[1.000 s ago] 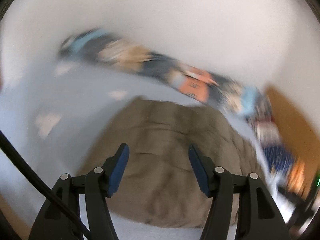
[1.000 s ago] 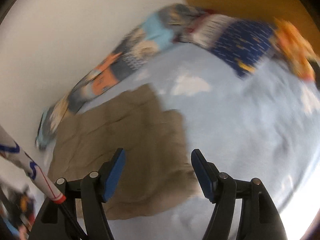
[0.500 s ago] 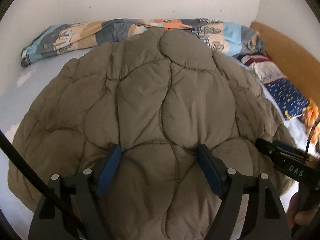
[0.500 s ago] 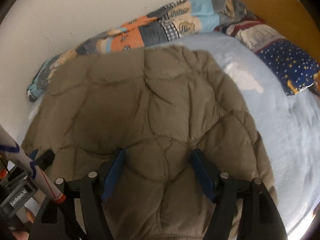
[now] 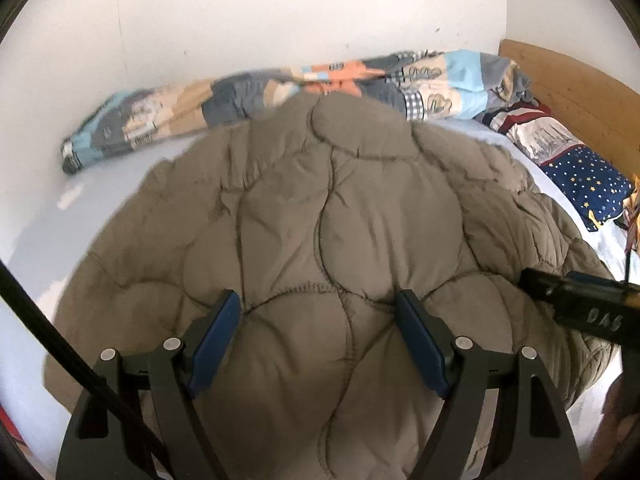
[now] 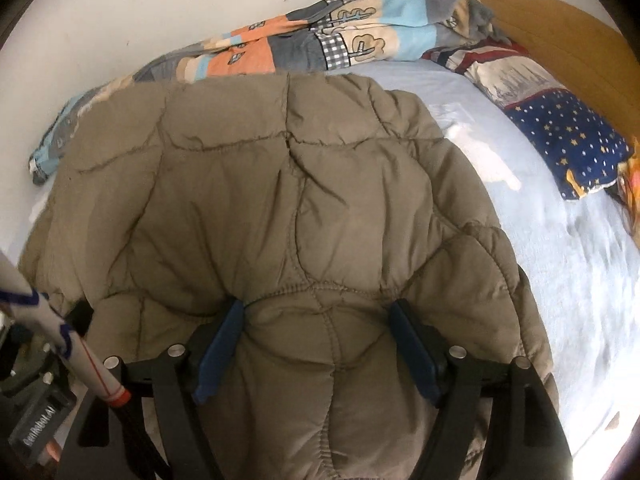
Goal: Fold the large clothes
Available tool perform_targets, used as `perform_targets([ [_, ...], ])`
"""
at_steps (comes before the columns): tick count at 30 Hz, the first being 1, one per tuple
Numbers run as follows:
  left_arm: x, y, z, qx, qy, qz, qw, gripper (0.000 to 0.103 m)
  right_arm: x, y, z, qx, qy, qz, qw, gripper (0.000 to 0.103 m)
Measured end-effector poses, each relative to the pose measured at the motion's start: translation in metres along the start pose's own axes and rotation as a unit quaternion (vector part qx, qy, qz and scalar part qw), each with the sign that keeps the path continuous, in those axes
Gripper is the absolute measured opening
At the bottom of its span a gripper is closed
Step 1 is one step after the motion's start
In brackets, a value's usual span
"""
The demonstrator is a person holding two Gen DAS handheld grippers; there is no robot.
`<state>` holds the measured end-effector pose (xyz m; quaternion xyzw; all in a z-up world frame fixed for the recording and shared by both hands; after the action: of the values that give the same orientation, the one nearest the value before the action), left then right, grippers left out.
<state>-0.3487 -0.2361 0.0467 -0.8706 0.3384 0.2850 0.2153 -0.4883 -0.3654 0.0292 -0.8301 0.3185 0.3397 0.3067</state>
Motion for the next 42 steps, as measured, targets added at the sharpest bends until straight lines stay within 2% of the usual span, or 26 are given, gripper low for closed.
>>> perform_targets([
  [4, -0.010, -0.003, -0.003, 0.006, 0.020, -0.014, 0.9997, 0.079, -0.022, -0.005, -0.005, -0.001, 0.033, -0.016, 0.999, 0.080],
  [9, -0.011, -0.004, -0.005, 0.007, 0.023, -0.018, 0.9995, 0.079, -0.036, -0.019, -0.008, -0.043, 0.060, 0.002, 0.997, 0.080],
  [18, -0.012, -0.002, -0.004, 0.020, 0.026, -0.027, 0.9991, 0.079, -0.023, -0.019, -0.005, -0.044, 0.037, 0.004, 0.998, 0.080],
  [22, -0.012, -0.003, -0.003, 0.022, 0.026, -0.026, 0.9991, 0.079, -0.008, -0.007, 0.001, -0.019, 0.010, 0.003, 1.000, 0.082],
  [32, -0.015, -0.004, -0.004, 0.019, 0.028, -0.027, 0.9990, 0.079, -0.011, -0.004, 0.003, -0.009, 0.010, 0.001, 1.000, 0.084],
  [36, -0.030, -0.008, -0.004, 0.015, 0.045, -0.029, 0.9985, 0.079, -0.029, -0.007, 0.001, -0.016, 0.030, 0.006, 0.999, 0.084],
  [42, -0.080, -0.032, 0.000, -0.004, 0.074, -0.025, 0.9970, 0.079, -0.083, -0.018, 0.011, -0.048, 0.081, 0.019, 0.995, 0.084],
])
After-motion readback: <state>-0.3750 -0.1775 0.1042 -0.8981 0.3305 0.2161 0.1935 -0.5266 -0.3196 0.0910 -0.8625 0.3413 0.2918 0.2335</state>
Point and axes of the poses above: each gripper's, at about its wrist camera, not at the fingertips, and x roughly the way its jaws point, y to its right, z to its underside, the point moved 7 cm from there along x, roughly the way its jaws point, and after that the axes turned 12 degrees about -z, right-handed, at the moved point
